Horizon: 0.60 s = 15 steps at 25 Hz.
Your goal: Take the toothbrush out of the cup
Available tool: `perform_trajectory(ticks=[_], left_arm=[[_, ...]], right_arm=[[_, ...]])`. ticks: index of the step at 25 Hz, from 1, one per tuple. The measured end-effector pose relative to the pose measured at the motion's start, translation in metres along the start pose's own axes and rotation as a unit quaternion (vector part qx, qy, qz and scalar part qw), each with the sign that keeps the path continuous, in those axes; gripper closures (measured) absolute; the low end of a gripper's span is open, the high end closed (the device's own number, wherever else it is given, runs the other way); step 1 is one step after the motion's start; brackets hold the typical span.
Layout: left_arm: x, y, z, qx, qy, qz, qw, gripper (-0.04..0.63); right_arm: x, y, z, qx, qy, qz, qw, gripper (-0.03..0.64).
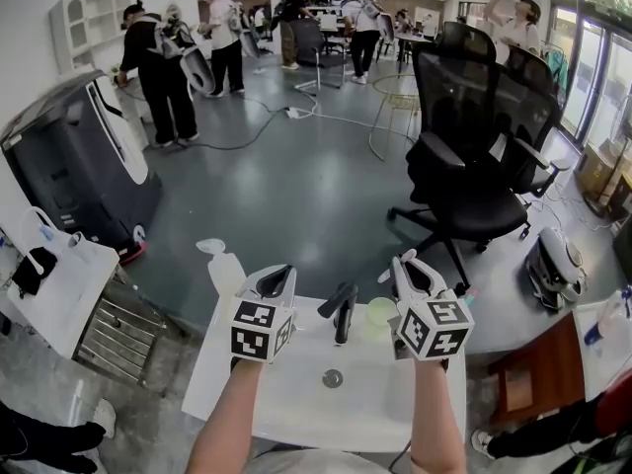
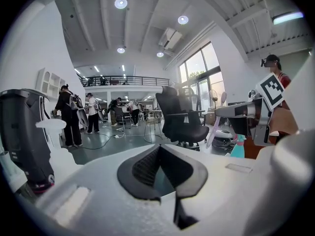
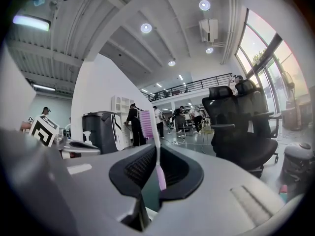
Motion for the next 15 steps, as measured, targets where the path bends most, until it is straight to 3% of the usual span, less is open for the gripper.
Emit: perform_trajectory(ticks=[15], left_arm=[[-0.007,-0.0007,0.0024,-0.001,0.008,0.008,0.9999,0.597]], right_arm=[[0.0028,-0.0034,-0.004,-0.006,-0.014,0.0,1.0,0.591]])
Point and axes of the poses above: the fingertips, and each gripper's own axes: y forward along the fingers, z to its right, x out of its underside, the point moved 3 cm from there along -y, backward along the fingers, and after that the axes turned 9 degrees about -x, right-handed, at the moved point
